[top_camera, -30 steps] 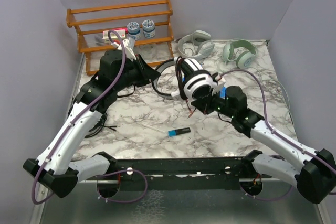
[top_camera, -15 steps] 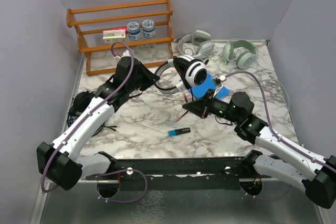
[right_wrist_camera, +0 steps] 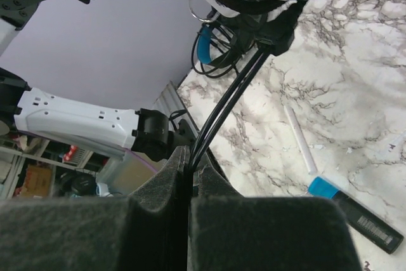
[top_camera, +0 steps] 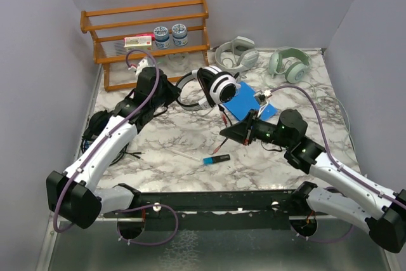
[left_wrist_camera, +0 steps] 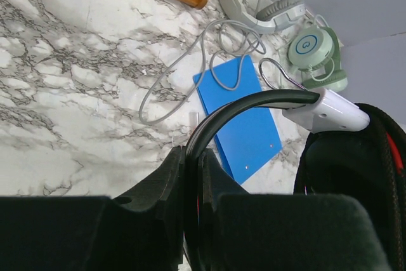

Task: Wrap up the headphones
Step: Wrap the headphones cable around the headphones.

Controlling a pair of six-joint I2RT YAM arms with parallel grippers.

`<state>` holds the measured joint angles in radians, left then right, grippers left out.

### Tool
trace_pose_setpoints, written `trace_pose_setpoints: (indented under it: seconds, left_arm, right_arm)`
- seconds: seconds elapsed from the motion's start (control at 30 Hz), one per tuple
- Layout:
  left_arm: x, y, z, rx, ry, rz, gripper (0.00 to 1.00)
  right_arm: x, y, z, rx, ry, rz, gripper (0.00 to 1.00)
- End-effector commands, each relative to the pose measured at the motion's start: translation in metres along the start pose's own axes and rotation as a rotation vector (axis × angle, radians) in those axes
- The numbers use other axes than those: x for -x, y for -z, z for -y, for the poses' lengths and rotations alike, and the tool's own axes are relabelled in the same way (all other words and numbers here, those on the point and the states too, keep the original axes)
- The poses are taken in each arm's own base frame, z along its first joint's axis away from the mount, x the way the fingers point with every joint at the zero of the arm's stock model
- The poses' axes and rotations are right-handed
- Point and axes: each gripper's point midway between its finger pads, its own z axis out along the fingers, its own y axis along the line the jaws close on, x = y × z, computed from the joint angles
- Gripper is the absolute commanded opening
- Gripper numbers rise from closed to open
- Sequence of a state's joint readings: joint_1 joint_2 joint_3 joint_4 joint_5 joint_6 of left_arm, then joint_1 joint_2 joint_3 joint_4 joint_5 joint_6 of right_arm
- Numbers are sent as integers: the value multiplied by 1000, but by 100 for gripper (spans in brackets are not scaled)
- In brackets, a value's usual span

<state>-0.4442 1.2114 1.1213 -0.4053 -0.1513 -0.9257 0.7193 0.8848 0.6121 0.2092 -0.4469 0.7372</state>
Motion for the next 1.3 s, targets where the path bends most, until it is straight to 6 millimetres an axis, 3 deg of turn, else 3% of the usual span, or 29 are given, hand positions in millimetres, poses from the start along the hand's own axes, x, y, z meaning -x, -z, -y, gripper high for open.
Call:
trace_pose_setpoints:
  seconds: [0.0,0.2,0.5,0.73,1.0,1.27]
  left_arm:
    - [32,-17,-9,39,49,154,0]
    - [3,-32,-3,-34,58,74,0]
    - [-36,-31,25,-136,-22,71,0]
    - [-48,-19,36,-179,-72,88,0]
    - [-57,-12,32,-206,-108,98,0]
    - [-74,-6,37,-260,-214,84,0]
  right_arm:
    - [-1,-2,-34,120,-15,-95,1]
    - [32,-21,-52,201,-117,26,6]
    - [83,-50,-44,169,-298,219,14]
    - [105,-67,-11,-20,-326,309,13]
    - [98,-75,53,-372,-439,317,13]
    - [61,-74,119,-705,-474,228,7]
